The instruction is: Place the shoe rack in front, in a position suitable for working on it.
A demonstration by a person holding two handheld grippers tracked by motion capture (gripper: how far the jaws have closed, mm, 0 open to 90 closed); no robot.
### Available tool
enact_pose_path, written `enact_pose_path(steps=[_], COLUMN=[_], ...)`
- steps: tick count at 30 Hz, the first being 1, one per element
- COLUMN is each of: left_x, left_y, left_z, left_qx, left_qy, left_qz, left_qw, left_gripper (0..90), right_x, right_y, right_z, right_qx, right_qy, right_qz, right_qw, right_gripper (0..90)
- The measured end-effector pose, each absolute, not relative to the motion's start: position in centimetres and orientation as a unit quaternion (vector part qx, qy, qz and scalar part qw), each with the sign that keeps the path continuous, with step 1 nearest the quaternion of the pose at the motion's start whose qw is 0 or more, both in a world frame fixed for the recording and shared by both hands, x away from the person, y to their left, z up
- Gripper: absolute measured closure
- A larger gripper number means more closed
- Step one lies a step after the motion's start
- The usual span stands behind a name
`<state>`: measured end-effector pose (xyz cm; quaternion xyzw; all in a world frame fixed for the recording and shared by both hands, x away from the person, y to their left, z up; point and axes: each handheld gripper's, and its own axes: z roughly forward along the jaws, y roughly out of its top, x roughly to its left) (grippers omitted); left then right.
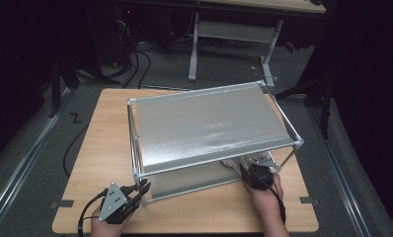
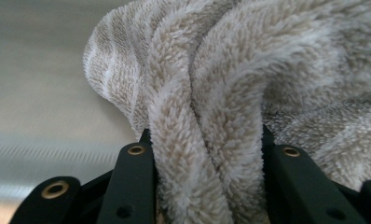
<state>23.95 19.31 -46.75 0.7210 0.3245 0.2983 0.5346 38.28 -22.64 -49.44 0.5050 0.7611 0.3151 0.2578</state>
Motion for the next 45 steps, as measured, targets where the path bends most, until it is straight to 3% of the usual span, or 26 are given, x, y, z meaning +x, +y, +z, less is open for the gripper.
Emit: enact_pose_path(steps=[7, 15, 21, 24, 29, 39, 40, 42, 45], left_x=[22.9, 24.3, 25.0, 25.3, 25.8, 24.4, 24.2, 23.6, 23.2], left_y=[19.4, 19.0, 18.6, 18.3, 17.7, 17.6, 17.7, 17.9, 18.3], left_z=[-46.7, -46.7, -46.7, -46.6, -46.6, -46.5, -46.5, -46.3, -46.3], left_qx=[0.721, 0.719, 0.721, 0.723, 0.726, 0.733, 0.732, 0.727, 0.727], left_qy=[0.326, 0.325, 0.320, 0.315, 0.309, 0.304, 0.303, 0.302, 0.298], left_qz=[0.304, 0.290, 0.282, 0.279, 0.275, 0.280, 0.283, 0.291, 0.299], left_qw=[0.531, 0.541, 0.547, 0.548, 0.550, 0.540, 0.540, 0.544, 0.541], left_gripper=[78.7, 79.1, 79.3, 79.3, 79.3, 78.6, 77.0, 69.7, 64.0], right_x=[39.8, 38.3, 36.3, 35.5, 34.5, 36.9, 37.2, 38.0, 38.4], right_y=[-20.5, -22.5, -24.3, -24.5, -24.4, -24.9, -24.8, -24.6, -24.5], right_z=[-49.0, -47.6, -46.8, -46.4, -46.6, -48.5, -48.8, -49.4, -48.5], right_qx=[0.474, 0.504, 0.519, 0.516, 0.507, 0.518, 0.515, 0.509, 0.519], right_qy=[0.759, 0.718, 0.695, 0.690, 0.700, 0.718, 0.725, 0.741, 0.718], right_qz=[0.344, 0.372, 0.373, 0.373, 0.369, 0.345, 0.341, 0.331, 0.338], right_qw=[0.284, 0.304, 0.329, 0.345, 0.341, 0.311, 0.305, 0.285, 0.318], right_gripper=[62.5, 34.6, 28.4, 30.2, 41.8, 37.5, 40.9, 58.5, 67.4])
